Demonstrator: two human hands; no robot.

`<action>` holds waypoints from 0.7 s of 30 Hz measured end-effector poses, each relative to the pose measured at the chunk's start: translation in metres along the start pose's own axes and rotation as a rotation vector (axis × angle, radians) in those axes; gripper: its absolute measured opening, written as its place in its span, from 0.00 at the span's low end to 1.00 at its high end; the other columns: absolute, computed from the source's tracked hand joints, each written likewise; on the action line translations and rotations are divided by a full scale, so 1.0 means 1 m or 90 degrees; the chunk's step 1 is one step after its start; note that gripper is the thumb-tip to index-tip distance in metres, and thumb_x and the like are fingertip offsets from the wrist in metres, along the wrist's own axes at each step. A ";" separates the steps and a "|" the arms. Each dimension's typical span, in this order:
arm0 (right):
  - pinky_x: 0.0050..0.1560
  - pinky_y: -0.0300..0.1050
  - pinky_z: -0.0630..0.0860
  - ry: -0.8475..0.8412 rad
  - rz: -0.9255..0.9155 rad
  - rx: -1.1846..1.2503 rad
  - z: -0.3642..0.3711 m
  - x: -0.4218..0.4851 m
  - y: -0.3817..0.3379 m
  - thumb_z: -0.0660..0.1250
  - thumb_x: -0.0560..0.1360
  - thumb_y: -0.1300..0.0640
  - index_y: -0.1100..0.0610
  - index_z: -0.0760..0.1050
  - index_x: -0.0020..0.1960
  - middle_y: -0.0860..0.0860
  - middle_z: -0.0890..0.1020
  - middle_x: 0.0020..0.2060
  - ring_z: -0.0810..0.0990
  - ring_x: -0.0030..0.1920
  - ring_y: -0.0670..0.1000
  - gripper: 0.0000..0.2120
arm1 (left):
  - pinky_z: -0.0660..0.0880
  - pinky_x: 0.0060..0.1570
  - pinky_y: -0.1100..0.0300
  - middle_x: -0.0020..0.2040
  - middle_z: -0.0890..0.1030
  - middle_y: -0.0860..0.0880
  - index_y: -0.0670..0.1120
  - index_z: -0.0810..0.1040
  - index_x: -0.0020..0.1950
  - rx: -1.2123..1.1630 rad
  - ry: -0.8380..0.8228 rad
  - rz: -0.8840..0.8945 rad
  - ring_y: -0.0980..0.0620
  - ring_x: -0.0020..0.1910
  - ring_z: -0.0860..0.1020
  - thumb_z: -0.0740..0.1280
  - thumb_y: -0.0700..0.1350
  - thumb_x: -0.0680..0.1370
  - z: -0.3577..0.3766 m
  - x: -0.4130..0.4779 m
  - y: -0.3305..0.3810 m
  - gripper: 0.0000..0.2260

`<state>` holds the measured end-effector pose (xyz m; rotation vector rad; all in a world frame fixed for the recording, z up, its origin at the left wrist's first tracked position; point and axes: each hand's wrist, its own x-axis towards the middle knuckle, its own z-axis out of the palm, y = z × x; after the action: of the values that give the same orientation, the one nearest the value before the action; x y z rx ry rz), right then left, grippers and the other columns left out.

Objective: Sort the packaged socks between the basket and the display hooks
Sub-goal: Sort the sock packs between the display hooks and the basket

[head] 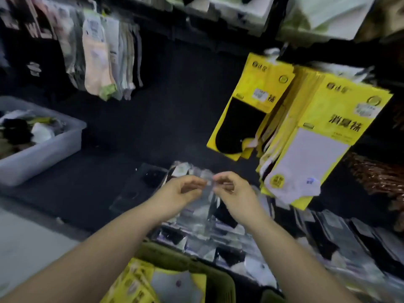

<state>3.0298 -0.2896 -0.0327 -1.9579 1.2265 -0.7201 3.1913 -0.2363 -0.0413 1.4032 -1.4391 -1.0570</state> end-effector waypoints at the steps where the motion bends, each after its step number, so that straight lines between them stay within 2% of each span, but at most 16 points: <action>1: 0.47 0.32 0.74 -0.067 0.036 -0.005 0.017 -0.012 0.015 0.66 0.77 0.60 0.47 0.72 0.48 0.42 0.77 0.48 0.77 0.48 0.41 0.08 | 0.73 0.47 0.75 0.57 0.80 0.48 0.43 0.77 0.61 0.006 -0.013 -0.043 0.56 0.54 0.78 0.63 0.37 0.80 -0.001 -0.015 -0.016 0.11; 3: 0.50 0.42 0.74 -0.177 0.102 0.004 0.053 -0.037 0.047 0.66 0.76 0.64 0.51 0.73 0.48 0.49 0.78 0.46 0.77 0.46 0.48 0.08 | 0.74 0.53 0.66 0.58 0.81 0.42 0.40 0.77 0.61 -0.003 -0.021 -0.132 0.49 0.58 0.78 0.64 0.37 0.79 -0.002 -0.045 -0.050 0.11; 5: 0.50 0.46 0.73 -0.277 0.159 -0.020 0.087 -0.061 0.081 0.67 0.75 0.64 0.53 0.74 0.52 0.51 0.77 0.48 0.76 0.50 0.52 0.10 | 0.73 0.54 0.65 0.57 0.81 0.38 0.38 0.78 0.60 -0.005 -0.007 -0.201 0.47 0.57 0.79 0.64 0.36 0.79 -0.001 -0.073 -0.081 0.10; 6: 0.51 0.44 0.72 -0.328 0.179 -0.076 0.101 -0.071 0.095 0.68 0.74 0.60 0.53 0.73 0.57 0.50 0.76 0.53 0.76 0.55 0.52 0.13 | 0.73 0.51 0.68 0.57 0.81 0.38 0.39 0.78 0.59 0.009 -0.005 -0.228 0.48 0.56 0.79 0.64 0.36 0.79 -0.001 -0.085 -0.095 0.09; 8: 0.55 0.42 0.69 -0.390 0.197 -0.168 0.125 -0.088 0.122 0.71 0.73 0.53 0.53 0.66 0.69 0.49 0.69 0.65 0.70 0.65 0.52 0.27 | 0.72 0.48 0.70 0.56 0.82 0.40 0.40 0.78 0.58 0.037 -0.018 -0.275 0.49 0.54 0.79 0.64 0.36 0.79 0.002 -0.101 -0.117 0.09; 11: 0.68 0.45 0.62 -0.370 0.192 -0.213 0.155 -0.107 0.138 0.72 0.70 0.44 0.55 0.57 0.74 0.52 0.59 0.73 0.59 0.72 0.55 0.40 | 0.75 0.51 0.61 0.55 0.82 0.39 0.39 0.78 0.59 0.072 -0.018 -0.309 0.44 0.55 0.80 0.64 0.37 0.79 0.001 -0.107 -0.138 0.09; 13: 0.72 0.47 0.54 -0.320 0.167 -0.289 0.174 -0.114 0.136 0.68 0.70 0.36 0.52 0.54 0.75 0.50 0.53 0.75 0.52 0.74 0.54 0.43 | 0.75 0.50 0.59 0.55 0.82 0.40 0.41 0.78 0.58 0.090 -0.011 -0.321 0.44 0.54 0.80 0.63 0.37 0.80 -0.004 -0.106 -0.148 0.08; 15: 0.74 0.50 0.49 -0.287 0.134 -0.332 0.195 -0.117 0.128 0.64 0.69 0.31 0.52 0.52 0.76 0.49 0.52 0.76 0.49 0.75 0.53 0.44 | 0.75 0.54 0.57 0.55 0.82 0.43 0.42 0.78 0.58 0.128 -0.002 -0.320 0.46 0.55 0.79 0.62 0.37 0.81 -0.011 -0.104 -0.156 0.09; 18: 0.72 0.52 0.53 -0.342 0.146 -0.339 0.227 -0.116 0.111 0.65 0.68 0.31 0.53 0.51 0.76 0.52 0.58 0.74 0.55 0.73 0.55 0.47 | 0.76 0.57 0.51 0.54 0.82 0.47 0.44 0.78 0.58 0.193 -0.004 -0.323 0.48 0.56 0.79 0.60 0.37 0.81 -0.022 -0.101 -0.168 0.10; 21: 0.66 0.51 0.66 -0.388 0.235 -0.311 0.239 -0.110 0.106 0.71 0.66 0.36 0.54 0.54 0.75 0.54 0.63 0.72 0.63 0.71 0.56 0.47 | 0.78 0.50 0.55 0.53 0.81 0.51 0.46 0.77 0.59 0.217 0.015 -0.335 0.49 0.54 0.80 0.58 0.35 0.81 -0.032 -0.097 -0.176 0.12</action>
<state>3.1119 -0.1560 -0.2698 -2.0084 1.3788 0.3819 3.2740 -0.1427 -0.2018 2.1115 -1.3033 -1.1369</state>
